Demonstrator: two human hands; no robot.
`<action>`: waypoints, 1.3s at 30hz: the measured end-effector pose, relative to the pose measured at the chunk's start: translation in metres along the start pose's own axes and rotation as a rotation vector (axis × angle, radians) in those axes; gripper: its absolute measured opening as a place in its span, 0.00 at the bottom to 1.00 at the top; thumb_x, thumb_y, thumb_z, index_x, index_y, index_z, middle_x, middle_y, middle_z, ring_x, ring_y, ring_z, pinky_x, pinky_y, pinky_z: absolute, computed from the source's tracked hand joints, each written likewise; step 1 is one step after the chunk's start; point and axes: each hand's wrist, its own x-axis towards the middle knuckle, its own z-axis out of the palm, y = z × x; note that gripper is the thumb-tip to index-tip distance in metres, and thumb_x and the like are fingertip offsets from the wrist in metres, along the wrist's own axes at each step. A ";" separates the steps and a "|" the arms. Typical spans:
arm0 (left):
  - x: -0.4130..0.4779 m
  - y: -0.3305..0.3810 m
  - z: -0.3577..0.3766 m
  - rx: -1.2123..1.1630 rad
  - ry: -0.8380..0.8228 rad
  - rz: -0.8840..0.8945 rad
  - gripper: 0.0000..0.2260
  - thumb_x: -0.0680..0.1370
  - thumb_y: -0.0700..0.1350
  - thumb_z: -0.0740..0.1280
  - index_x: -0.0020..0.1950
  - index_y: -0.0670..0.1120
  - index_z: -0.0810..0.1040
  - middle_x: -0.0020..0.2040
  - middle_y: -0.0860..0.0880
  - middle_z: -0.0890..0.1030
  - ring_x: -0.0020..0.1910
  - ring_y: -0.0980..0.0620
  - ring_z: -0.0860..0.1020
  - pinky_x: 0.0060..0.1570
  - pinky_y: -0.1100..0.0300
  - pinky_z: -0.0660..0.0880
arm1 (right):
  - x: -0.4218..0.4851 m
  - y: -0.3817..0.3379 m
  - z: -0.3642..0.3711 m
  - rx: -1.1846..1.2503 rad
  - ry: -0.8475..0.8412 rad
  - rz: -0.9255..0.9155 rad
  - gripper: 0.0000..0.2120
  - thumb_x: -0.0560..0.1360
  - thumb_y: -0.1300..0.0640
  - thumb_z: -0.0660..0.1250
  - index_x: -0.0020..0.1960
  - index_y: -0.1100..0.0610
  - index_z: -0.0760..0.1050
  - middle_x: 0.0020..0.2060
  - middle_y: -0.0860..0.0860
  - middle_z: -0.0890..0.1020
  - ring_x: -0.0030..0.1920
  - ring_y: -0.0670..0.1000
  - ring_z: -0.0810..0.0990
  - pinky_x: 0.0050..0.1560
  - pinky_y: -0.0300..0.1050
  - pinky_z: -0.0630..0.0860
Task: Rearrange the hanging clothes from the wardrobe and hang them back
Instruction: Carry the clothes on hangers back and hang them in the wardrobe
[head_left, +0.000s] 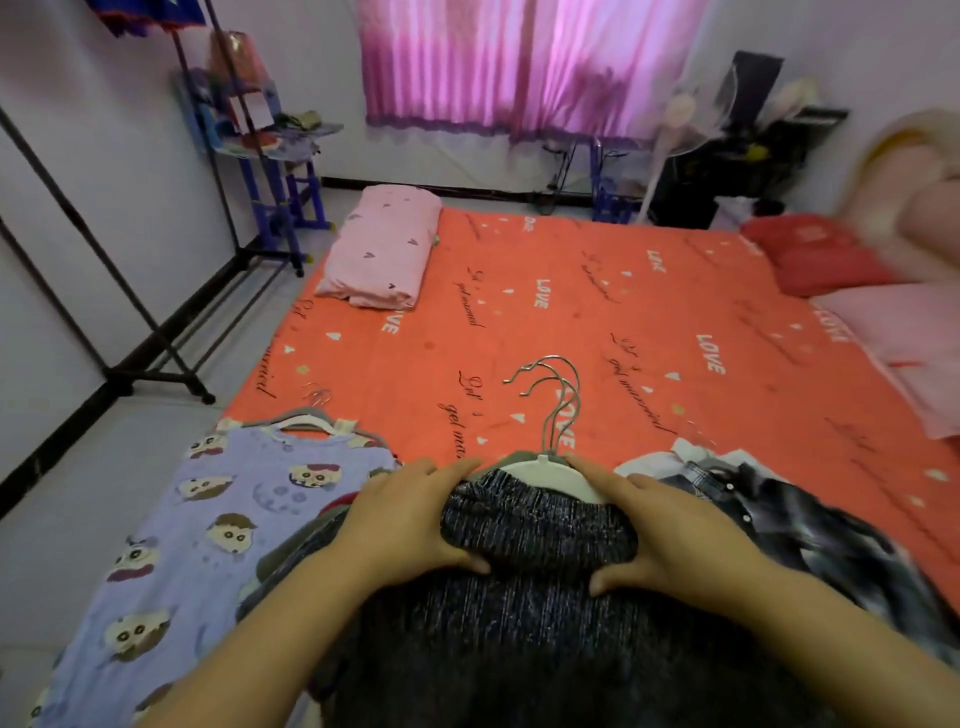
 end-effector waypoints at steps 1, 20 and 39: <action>0.016 -0.004 0.006 -0.009 -0.022 -0.004 0.47 0.58 0.72 0.69 0.73 0.62 0.53 0.59 0.52 0.72 0.60 0.49 0.72 0.54 0.55 0.69 | 0.013 0.011 0.004 0.007 -0.017 0.009 0.52 0.55 0.25 0.67 0.64 0.23 0.32 0.56 0.45 0.75 0.57 0.51 0.75 0.46 0.45 0.69; 0.353 -0.116 0.293 0.110 -0.280 -0.276 0.54 0.62 0.73 0.65 0.75 0.56 0.35 0.77 0.45 0.44 0.75 0.43 0.44 0.70 0.40 0.45 | 0.300 0.270 0.284 -0.100 -0.199 0.253 0.49 0.65 0.24 0.55 0.73 0.39 0.32 0.74 0.54 0.57 0.72 0.59 0.56 0.70 0.57 0.57; 0.360 -0.122 0.371 0.209 -0.513 -0.333 0.52 0.61 0.79 0.53 0.64 0.56 0.19 0.65 0.46 0.20 0.68 0.39 0.25 0.63 0.35 0.29 | 0.301 0.285 0.368 -0.135 -0.297 0.274 0.34 0.68 0.26 0.31 0.69 0.38 0.26 0.76 0.52 0.38 0.75 0.60 0.36 0.71 0.62 0.35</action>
